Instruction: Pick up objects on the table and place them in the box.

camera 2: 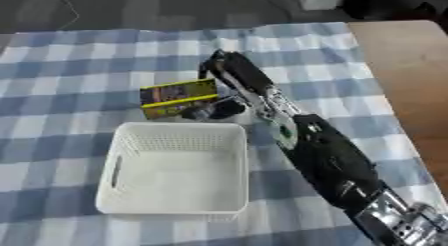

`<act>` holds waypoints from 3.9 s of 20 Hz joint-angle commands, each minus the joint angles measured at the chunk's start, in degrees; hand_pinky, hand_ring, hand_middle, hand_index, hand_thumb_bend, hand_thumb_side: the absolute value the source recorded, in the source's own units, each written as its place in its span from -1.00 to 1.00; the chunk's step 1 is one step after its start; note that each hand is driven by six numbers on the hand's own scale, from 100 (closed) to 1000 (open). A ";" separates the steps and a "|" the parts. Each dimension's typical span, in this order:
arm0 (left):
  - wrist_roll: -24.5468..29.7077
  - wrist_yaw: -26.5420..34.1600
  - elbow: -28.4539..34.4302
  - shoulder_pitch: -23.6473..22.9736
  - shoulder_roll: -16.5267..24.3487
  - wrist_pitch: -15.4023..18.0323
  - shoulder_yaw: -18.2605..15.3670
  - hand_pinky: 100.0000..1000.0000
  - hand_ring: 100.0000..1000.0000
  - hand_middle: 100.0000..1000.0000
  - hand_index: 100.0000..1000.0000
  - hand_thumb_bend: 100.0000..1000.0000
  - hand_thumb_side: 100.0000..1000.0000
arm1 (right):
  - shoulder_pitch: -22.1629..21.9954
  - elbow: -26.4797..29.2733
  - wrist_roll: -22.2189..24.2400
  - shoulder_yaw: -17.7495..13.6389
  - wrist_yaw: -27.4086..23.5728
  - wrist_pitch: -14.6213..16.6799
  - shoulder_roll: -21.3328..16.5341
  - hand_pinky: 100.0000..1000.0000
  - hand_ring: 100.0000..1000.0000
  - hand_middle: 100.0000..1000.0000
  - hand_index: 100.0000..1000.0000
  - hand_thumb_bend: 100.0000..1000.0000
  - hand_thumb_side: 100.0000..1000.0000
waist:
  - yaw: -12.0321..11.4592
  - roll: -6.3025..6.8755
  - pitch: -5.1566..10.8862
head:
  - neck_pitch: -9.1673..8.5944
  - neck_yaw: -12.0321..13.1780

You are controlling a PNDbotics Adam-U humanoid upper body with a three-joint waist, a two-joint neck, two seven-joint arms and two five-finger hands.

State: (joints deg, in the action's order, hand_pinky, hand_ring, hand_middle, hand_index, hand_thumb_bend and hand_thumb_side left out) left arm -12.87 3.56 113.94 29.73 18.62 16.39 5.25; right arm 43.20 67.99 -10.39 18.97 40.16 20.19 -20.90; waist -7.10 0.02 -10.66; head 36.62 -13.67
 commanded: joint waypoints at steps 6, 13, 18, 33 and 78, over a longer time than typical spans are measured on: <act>-0.18 -0.38 0.65 -0.25 1.28 -0.13 -0.12 0.18 0.20 0.51 0.57 0.50 0.13 | -0.76 15.44 -1.02 -1.67 -4.88 -6.27 -3.45 -1.00 -1.00 -1.00 -0.53 0.56 -0.33 | 0.92 0.02 1.66 | -0.90 0.08; -0.23 -0.77 0.65 -1.01 1.92 -0.27 -0.15 0.18 0.20 0.51 0.57 0.50 0.13 | -3.71 26.08 6.14 0.14 -2.42 -12.90 -4.12 -1.00 -1.00 -1.00 -0.54 0.50 -0.28 | 1.50 -0.22 2.07 | -0.42 -0.12; -0.25 -0.83 0.65 -1.07 2.07 -0.25 -0.10 0.18 0.20 0.51 0.57 0.50 0.13 | -5.49 30.96 10.42 0.87 -3.48 -16.31 -4.02 -1.00 -1.00 -1.00 -0.53 0.46 -0.24 | 1.77 -0.27 2.30 | 0.16 0.16; -0.53 -0.81 0.65 -0.81 2.16 -0.21 -0.32 0.18 0.20 0.51 0.57 0.51 0.12 | -12.39 32.56 12.34 0.88 -4.12 -20.01 -1.82 -1.00 -1.00 -1.00 -0.52 0.44 -0.21 | 1.77 -0.46 2.50 | 1.36 0.85; -0.60 -0.98 0.65 -1.16 2.37 -0.54 -0.28 0.18 0.20 0.51 0.57 0.52 0.12 | -17.71 38.71 9.79 -1.83 -43.26 -18.23 -1.26 -1.00 0.14 0.37 0.59 0.38 0.92 | 2.19 -0.56 3.05 | 0.05 1.93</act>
State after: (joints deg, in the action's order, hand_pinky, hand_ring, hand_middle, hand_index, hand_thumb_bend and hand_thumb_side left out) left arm -13.38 3.02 113.94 28.17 19.69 15.90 5.21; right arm 24.33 103.69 -0.26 18.51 1.92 2.88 -20.11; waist -5.01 -0.62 -8.64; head 37.20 -12.32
